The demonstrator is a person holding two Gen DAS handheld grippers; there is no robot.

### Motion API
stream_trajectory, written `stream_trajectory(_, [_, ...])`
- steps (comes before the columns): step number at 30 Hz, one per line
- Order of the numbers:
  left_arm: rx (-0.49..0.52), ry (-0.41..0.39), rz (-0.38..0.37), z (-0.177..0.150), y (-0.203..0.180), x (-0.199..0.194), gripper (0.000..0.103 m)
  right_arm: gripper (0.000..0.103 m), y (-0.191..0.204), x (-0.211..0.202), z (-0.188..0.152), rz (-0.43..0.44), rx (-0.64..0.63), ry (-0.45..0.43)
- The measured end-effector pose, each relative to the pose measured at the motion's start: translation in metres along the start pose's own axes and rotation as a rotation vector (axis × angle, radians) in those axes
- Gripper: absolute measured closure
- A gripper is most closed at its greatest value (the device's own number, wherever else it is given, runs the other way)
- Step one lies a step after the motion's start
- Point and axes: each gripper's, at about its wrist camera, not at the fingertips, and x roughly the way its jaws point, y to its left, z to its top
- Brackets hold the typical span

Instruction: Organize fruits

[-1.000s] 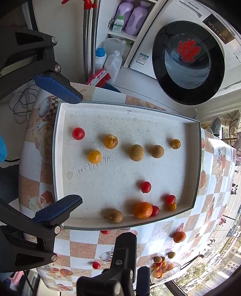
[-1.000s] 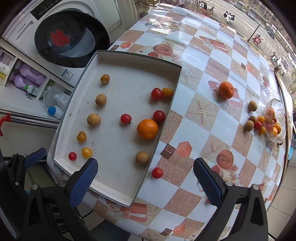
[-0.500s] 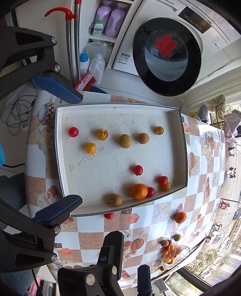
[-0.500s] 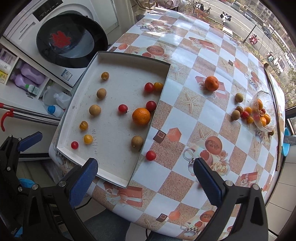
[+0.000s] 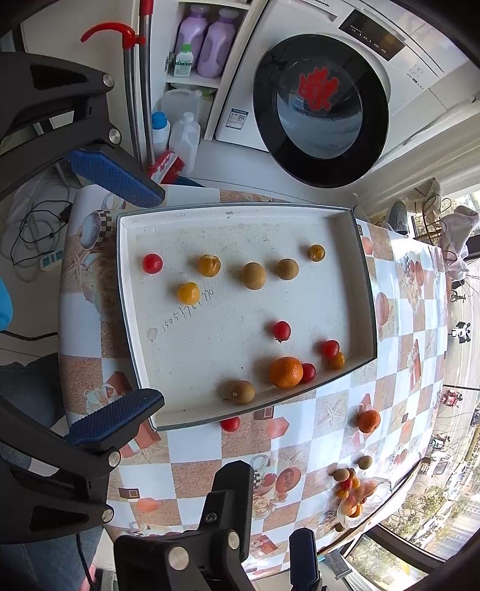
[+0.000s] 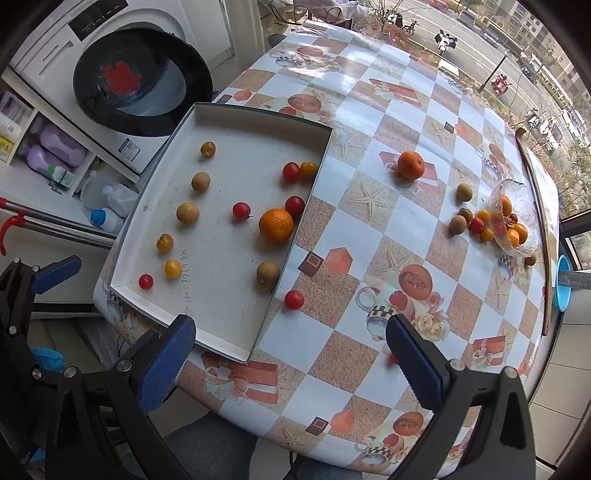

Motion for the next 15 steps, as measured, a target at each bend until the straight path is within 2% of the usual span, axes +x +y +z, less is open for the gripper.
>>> stream_trajectory(15, [0.0,-0.011,-0.004,-0.0031,-0.0009,-0.0055,0.004,0.0,0.0009,-0.001,-0.0029,0.003,0.001,-0.003])
